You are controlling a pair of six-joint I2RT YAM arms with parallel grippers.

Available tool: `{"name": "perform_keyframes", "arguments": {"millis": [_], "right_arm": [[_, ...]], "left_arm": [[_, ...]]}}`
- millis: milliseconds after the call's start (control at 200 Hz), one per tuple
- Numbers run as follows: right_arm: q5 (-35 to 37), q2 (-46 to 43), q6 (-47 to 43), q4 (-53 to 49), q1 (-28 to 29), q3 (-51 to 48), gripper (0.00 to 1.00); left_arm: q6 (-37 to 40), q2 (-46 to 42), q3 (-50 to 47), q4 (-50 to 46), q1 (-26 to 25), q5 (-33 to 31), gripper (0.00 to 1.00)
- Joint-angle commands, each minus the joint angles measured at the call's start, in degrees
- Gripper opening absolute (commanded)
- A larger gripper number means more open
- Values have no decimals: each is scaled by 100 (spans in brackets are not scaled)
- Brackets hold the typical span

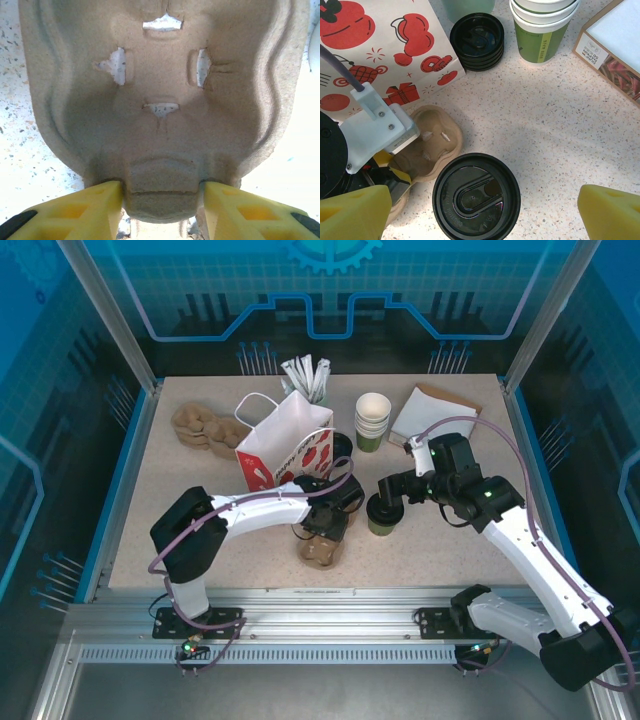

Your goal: Pack the takeout coffee

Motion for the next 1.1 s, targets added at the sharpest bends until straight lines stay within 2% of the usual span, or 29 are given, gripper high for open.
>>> {"name": "perform_keyframes", "arguments": {"millis": [0, 175, 405, 1096], "right_arm": [[-141, -43, -23, 85, -71, -100, 97], [-144, -59, -28, 73, -72, -114, 97], [-141, -52, -29, 91, -72, -125, 97], [-160, -43, -30, 120, -71, -146, 97]], "left_arm": [[-96, 95, 229, -39, 44, 46, 46], [-123, 160, 254, -25, 44, 67, 46], [-162, 140, 219, -70, 35, 33, 51], [-123, 287, 221, -181, -12, -26, 50]]}}
